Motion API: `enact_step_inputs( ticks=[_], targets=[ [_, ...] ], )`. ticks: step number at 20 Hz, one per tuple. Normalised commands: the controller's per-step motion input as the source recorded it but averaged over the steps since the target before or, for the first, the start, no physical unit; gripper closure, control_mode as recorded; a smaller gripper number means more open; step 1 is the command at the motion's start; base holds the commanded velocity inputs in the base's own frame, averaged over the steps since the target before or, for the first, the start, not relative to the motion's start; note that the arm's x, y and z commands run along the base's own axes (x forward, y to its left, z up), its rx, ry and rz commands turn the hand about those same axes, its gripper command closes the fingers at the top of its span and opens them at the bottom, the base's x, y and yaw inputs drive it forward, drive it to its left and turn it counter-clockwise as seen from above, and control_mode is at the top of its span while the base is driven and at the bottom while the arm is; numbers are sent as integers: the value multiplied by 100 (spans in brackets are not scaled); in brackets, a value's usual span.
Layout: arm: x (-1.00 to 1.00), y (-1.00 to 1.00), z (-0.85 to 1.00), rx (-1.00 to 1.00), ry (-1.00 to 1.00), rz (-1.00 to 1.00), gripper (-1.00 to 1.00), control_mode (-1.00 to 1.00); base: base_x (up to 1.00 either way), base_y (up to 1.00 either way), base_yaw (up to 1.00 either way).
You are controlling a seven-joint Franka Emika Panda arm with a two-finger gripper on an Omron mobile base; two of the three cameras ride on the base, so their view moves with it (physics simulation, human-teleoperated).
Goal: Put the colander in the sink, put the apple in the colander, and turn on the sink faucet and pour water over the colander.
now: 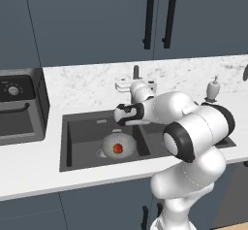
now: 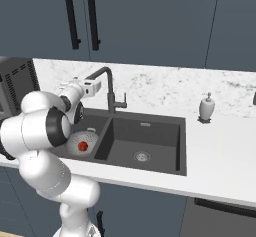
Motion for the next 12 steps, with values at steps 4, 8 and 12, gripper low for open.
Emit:
enact_step_inputs(
  ticks=[4, 8, 12],
  targets=[
    [10, 50, 0, -4, 0, -4, -100, -100, 0, 0, 0],
    [10, 48, 0, -3, 0, -4, -100, -100, 0, 0, 0],
    [9, 43, 0, -2, 0, -4, -100, -100, 0, 0, 0]
  ],
)
